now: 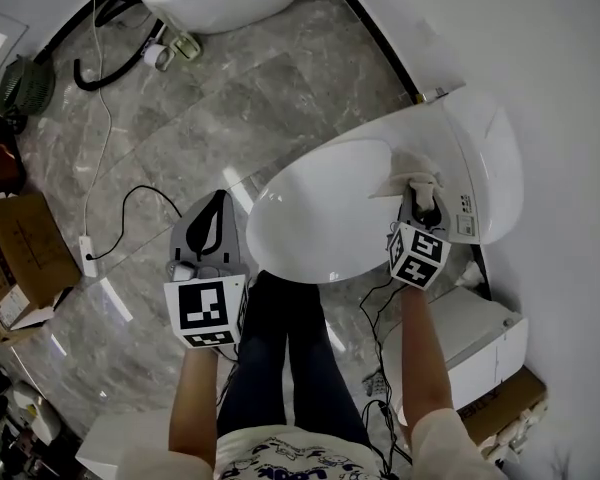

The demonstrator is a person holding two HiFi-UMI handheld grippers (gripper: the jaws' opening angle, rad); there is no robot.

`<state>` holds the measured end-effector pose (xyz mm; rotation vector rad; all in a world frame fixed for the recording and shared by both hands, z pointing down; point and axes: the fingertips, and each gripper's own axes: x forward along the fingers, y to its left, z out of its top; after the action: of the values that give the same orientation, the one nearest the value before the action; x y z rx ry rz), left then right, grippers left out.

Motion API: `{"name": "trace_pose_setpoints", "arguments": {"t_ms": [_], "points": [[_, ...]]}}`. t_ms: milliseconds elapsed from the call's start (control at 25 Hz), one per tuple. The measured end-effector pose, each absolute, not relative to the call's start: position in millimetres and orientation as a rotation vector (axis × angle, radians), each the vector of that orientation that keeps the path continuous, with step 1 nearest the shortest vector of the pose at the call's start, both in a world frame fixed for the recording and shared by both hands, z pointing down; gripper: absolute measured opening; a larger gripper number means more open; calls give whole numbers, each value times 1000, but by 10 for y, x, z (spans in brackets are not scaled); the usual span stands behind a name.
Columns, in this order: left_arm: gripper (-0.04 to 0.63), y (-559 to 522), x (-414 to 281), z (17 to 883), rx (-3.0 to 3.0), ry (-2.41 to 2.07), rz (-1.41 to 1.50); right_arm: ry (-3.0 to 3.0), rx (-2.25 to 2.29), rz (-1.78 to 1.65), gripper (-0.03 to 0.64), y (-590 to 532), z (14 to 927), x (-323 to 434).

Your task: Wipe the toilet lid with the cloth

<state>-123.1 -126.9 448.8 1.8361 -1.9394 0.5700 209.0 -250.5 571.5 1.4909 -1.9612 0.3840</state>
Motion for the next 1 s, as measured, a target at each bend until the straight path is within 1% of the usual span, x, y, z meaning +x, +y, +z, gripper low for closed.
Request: {"name": "trace_pose_setpoints", "arguments": {"t_ms": [200,560,800,1000], "points": [[8,-1210,-1187,4728,1835,-1919,578,-1890,1448,386,123,-2607,6151,2186],[8,-1135,-1188,4962,1819,-1903,571,-1802,1426,466,123,-2751,6680,2291],[8,-1053,-1230,5089,1790,-1909,562,-1753,1316,458,121,-2839,6981,2186],[8,-950,-1290,5160,1762,-1914,554,-1775,1244,465,120,-2894,7049,1968]]}}
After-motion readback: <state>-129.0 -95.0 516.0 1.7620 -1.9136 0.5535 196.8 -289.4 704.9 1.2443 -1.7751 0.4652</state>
